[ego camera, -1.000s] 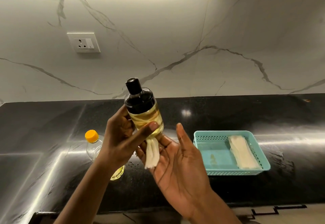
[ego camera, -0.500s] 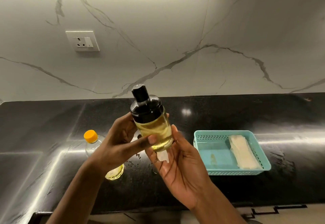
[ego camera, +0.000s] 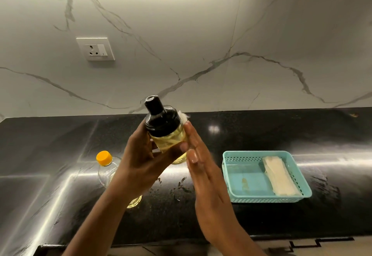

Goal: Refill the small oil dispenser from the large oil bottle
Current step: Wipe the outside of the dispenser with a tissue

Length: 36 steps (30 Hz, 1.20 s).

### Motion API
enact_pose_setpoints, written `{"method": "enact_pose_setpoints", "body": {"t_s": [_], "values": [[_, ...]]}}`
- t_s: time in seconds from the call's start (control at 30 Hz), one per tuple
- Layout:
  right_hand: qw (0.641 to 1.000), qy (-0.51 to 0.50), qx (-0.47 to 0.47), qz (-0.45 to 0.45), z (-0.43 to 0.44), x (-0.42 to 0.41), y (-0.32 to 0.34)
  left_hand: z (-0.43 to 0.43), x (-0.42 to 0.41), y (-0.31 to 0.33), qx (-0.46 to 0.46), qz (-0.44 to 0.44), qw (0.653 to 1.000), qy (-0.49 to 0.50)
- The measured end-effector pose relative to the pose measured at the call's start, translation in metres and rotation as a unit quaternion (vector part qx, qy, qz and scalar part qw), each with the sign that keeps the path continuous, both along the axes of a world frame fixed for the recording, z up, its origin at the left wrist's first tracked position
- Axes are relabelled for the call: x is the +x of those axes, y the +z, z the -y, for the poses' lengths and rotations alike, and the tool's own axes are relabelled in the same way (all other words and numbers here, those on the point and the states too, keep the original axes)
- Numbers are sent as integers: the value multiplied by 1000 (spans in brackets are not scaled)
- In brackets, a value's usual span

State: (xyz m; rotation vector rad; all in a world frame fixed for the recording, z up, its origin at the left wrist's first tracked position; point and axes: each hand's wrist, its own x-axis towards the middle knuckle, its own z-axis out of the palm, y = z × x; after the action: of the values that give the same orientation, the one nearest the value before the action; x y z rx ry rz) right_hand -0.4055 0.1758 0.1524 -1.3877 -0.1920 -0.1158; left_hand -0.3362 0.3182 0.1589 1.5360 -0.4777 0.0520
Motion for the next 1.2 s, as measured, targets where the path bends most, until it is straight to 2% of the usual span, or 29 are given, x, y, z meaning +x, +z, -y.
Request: {"method": "enact_pose_setpoints", "body": {"t_s": [0.1, 0.2, 0.33, 0.43, 0.53, 0.63, 0.7, 0.8, 0.87, 0.93, 1.0, 1.07, 1.13, 1.2], "values": [[997, 11, -65, 42, -4, 4, 5, -2, 0, 0, 0, 0, 999, -48], [997, 17, -65, 29, 0, 17, 7, -3, 2, 3, 13, 20, 999, -46], [998, 4, 12, -69, -5, 19, -3, -6, 3, 1, -7, 30, 999, -17], [984, -27, 88, -149, -7, 17, -12, -8, 4, -2, 1, 17, 1000, -25], [947, -14, 256, -192, -4, 11, -8, -11, 6, -9, -2, 10, 998, -64], [889, 10, 397, -229, 2, 10, -6, -9, 7, -15, -27, -15, 995, -90], [869, 7, 418, -263, 2, 10, -8, -8, 9, -15, -9, -17, 996, -92], [861, 8, 417, -290, 5, 1, -17, -13, 14, -12, 12, -11, 996, -87], [876, -18, 389, -286, 15, -5, -20, -17, 16, -12, 17, -16, 996, -85], [909, -48, 323, -261, 30, -4, -15, -20, 16, -13, 27, -16, 996, -82], [949, -85, 217, -212, 42, 1, -3, -22, 15, -15, 38, -12, 996, -79], [978, -156, 74, -121, 45, 6, 14, -19, 12, -18, 45, -13, 995, -89], [980, -186, -71, 3, 42, 7, 25, -12, 7, -18, 52, -15, 994, -99], [965, -128, -209, 97, 31, 6, 29, -5, 1, -16, 41, -14, 993, -109]]}}
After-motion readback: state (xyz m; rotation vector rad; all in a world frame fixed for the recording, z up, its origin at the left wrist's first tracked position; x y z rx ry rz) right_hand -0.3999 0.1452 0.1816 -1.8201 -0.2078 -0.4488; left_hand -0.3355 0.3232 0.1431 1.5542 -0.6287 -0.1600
